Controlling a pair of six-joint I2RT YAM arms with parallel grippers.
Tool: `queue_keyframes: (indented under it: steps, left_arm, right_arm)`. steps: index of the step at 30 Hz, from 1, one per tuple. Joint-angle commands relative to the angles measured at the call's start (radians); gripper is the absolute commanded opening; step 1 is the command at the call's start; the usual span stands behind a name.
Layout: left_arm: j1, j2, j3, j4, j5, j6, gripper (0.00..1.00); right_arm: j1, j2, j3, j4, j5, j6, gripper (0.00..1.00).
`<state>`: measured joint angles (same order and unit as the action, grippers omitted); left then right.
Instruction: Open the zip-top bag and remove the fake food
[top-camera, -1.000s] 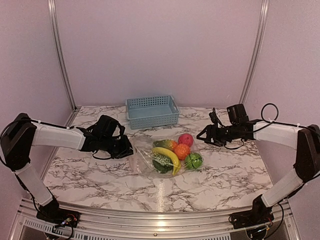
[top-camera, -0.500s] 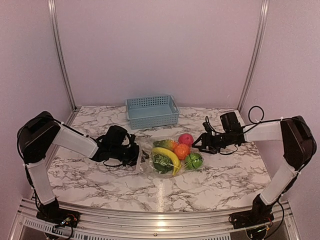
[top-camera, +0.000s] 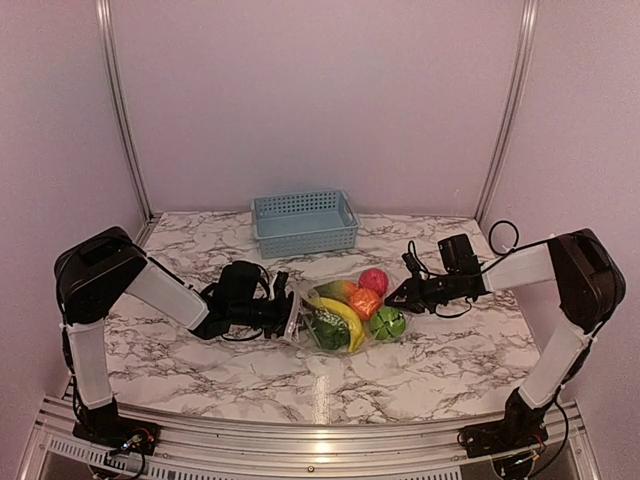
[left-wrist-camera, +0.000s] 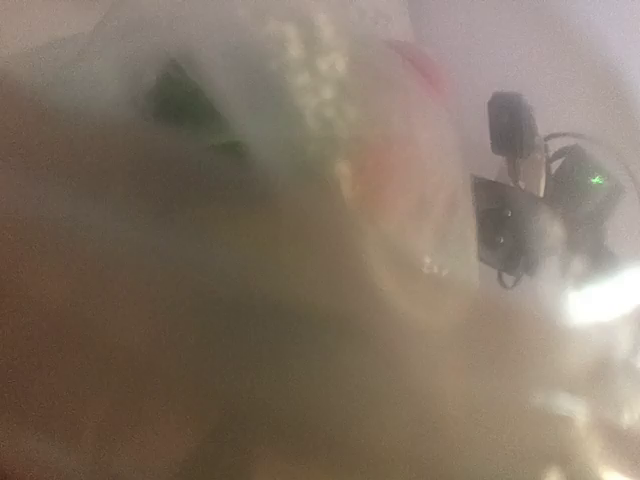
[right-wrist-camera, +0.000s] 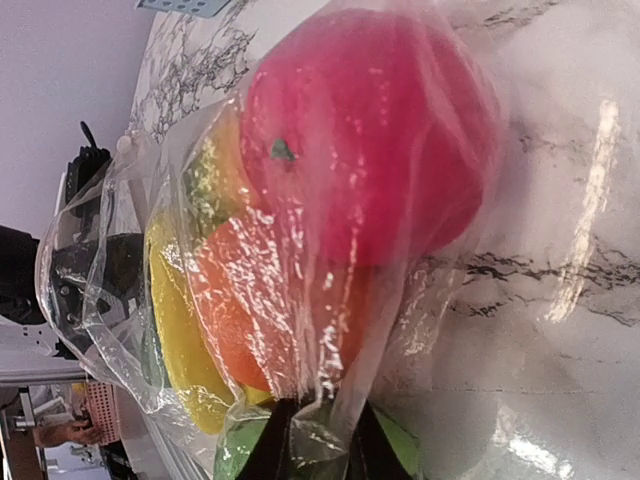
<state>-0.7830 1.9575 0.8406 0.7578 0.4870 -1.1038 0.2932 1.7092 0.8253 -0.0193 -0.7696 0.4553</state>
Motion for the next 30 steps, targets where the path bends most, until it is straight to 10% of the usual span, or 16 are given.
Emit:
queue_keyframes:
  steps: [1,18,30]
  left_arm:
    - [-0.015,0.04,0.033,-0.022,-0.016,-0.01,0.6]
    - [-0.094,0.105,0.173,-0.258,0.006,0.092,0.95]
    - [-0.035,-0.031,0.057,-0.248,-0.032,0.113,0.44]
  right_arm:
    - [-0.003,0.015,-0.029,0.011,-0.008,0.007,0.08]
    - [0.076,0.015,-0.106,0.096,-0.022,0.031,0.0]
    - [0.012,-0.074,-0.128,0.057,0.023,0.026,0.0]
